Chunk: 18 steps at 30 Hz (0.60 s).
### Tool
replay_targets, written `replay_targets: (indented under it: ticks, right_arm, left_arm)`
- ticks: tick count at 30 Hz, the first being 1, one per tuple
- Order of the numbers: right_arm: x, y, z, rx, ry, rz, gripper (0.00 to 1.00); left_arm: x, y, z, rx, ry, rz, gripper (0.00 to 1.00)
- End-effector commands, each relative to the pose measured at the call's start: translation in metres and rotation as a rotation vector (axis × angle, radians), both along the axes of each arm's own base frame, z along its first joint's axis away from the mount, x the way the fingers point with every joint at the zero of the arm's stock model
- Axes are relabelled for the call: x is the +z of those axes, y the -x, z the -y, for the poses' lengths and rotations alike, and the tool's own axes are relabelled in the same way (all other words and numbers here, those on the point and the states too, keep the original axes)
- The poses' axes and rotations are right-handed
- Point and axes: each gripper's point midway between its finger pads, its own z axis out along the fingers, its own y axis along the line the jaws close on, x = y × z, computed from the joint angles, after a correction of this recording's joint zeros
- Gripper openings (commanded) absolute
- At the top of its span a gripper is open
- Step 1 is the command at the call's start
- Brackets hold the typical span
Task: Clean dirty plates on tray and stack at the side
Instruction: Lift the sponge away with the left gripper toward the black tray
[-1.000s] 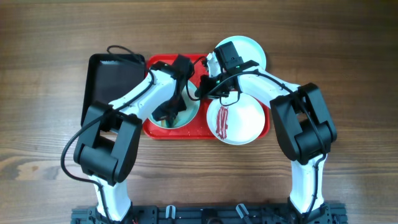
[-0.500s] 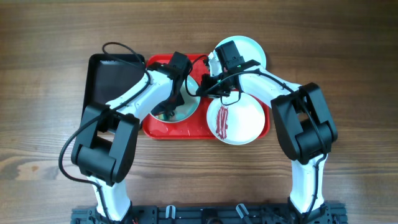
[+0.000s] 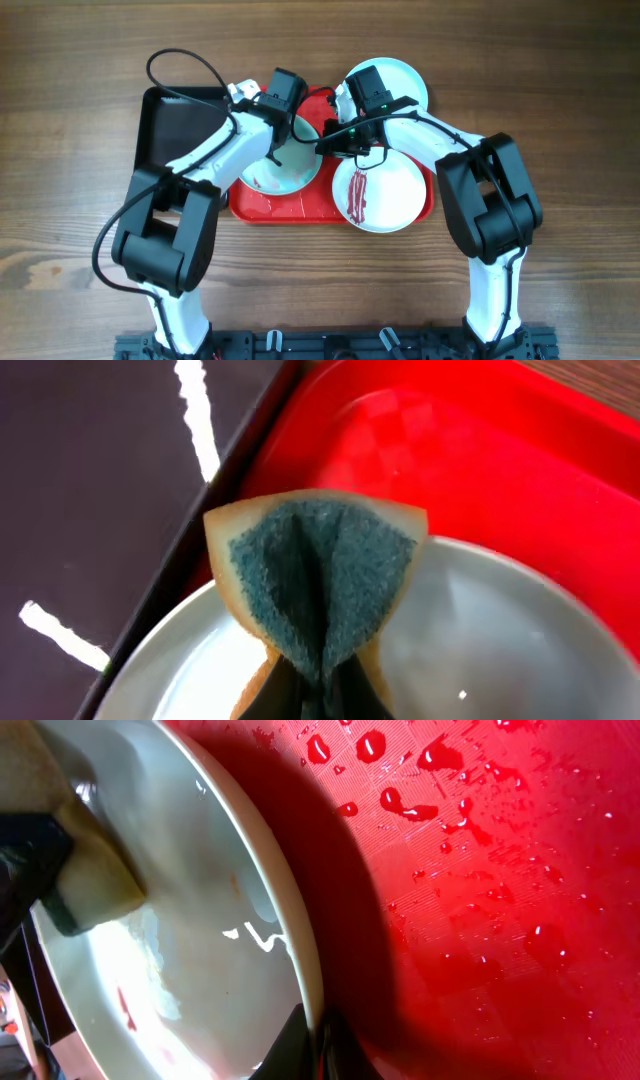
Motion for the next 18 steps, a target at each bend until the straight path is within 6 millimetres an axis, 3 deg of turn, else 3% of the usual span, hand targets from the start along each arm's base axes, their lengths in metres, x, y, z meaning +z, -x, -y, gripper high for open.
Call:
replay_targets:
  ticks: [1,7,12,16,18]
  right_arm:
    - [-0.015,0.005,0.001,0.008,0.027,-0.024,0.04]
    - [-0.014,0.004,0.0,0.008,0.026,-0.02,0.04]
    - [-0.013,0.001,-0.001,0.011,0.019,-0.004,0.04]
    - [-0.012,-0.001,-0.002,0.029,0.016,0.021,0.05]
    - [-0.012,-0.003,-0.003,0.029,0.015,0.034,0.11]
  left_arm:
    - [0.023,-0.02,0.007,-0.06,0.149,0.0,0.04]
    - [0.064,-0.027,-0.007,-0.109,0.326,0.009,0.04]
    - [0.1,-0.022,0.001,-0.242,0.473,0.039,0.04]
    - [0.112,-0.009,-0.009,-0.223,0.482,0.024,0.04]
    - [0.112,-0.002,-0.013,-0.231,0.472,0.003,0.04]
